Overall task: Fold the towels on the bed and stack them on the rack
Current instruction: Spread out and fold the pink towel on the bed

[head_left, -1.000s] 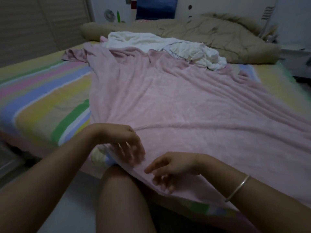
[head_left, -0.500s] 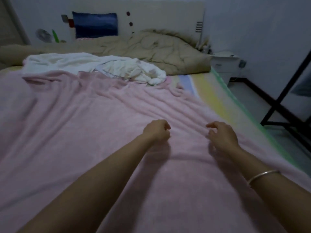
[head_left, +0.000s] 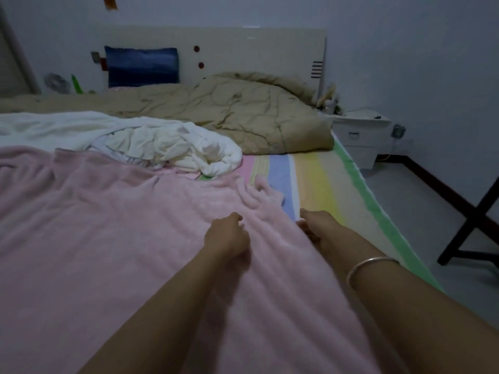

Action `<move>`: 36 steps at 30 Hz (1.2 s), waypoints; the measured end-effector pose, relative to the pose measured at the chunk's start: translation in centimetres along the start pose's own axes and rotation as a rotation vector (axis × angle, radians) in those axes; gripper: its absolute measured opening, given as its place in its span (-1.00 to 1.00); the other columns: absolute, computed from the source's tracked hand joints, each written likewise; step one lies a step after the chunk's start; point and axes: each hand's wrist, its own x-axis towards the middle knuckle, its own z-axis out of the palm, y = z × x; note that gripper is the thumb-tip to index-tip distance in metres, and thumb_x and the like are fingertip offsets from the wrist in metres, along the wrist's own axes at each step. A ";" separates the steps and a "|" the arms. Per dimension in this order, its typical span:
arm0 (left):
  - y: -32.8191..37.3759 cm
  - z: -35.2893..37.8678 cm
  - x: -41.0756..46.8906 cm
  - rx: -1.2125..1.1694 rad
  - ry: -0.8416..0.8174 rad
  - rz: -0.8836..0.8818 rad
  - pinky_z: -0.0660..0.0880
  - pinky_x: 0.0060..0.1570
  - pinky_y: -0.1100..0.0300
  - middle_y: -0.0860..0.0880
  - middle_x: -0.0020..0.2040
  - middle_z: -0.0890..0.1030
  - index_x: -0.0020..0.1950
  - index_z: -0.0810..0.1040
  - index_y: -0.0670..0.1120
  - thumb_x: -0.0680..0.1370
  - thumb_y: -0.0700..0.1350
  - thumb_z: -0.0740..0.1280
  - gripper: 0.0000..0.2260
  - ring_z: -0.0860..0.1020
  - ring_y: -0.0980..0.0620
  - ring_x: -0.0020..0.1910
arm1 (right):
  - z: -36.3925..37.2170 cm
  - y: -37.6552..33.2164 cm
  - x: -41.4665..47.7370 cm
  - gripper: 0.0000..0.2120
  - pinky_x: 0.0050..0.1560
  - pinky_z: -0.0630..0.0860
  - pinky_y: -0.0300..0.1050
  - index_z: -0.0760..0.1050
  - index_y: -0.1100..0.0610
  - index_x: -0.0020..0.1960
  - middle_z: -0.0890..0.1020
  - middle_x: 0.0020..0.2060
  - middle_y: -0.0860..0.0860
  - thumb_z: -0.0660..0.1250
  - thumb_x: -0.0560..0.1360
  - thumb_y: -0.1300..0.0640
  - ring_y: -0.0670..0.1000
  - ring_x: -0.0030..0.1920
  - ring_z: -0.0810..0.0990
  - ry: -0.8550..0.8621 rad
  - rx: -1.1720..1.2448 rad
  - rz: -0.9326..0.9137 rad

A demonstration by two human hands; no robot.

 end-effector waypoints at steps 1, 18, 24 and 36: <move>0.0 0.2 0.7 0.018 0.005 -0.021 0.38 0.22 0.09 -0.10 0.30 0.53 0.41 0.37 -0.01 0.56 -0.01 0.21 -0.59 0.43 -0.13 0.31 | 0.8 -0.4 1.2 -0.65 -0.39 0.36 -0.21 0.48 0.28 -0.19 0.53 -0.37 0.15 0.21 0.61 0.04 0.08 -0.43 0.44 -0.035 0.040 0.013; 11.9 9.0 15.1 0.242 -0.085 0.243 -0.23 0.48 -0.16 -0.05 0.60 -0.12 0.59 -0.13 0.11 0.56 0.36 -0.18 -0.35 -0.15 -0.07 0.57 | -9.2 -9.9 21.8 -0.60 0.16 0.45 0.01 0.48 0.24 0.27 0.53 0.23 0.29 0.25 0.56 0.00 0.30 0.22 0.51 0.451 -0.495 -0.332; 14.8 15.0 21.4 0.240 0.037 0.242 -0.28 0.44 -0.26 -0.04 0.60 -0.15 0.58 -0.12 0.15 0.24 0.47 -0.45 -0.06 -0.18 -0.08 0.56 | -12.9 -4.0 29.3 -0.54 0.17 0.46 -0.01 0.47 0.16 0.29 0.51 0.26 0.24 0.21 0.54 -0.11 0.24 0.23 0.51 0.503 -0.770 -0.280; 14.2 15.8 23.1 0.310 0.087 0.276 -0.19 0.45 -0.26 -0.04 0.60 -0.08 0.58 -0.08 0.14 0.50 0.45 -0.17 -0.28 -0.13 -0.08 0.57 | -15.9 -4.6 28.9 -0.46 0.05 0.42 -0.03 0.45 0.22 0.26 0.52 0.23 0.22 0.32 0.48 -0.16 0.23 0.22 0.50 0.706 -0.860 -0.228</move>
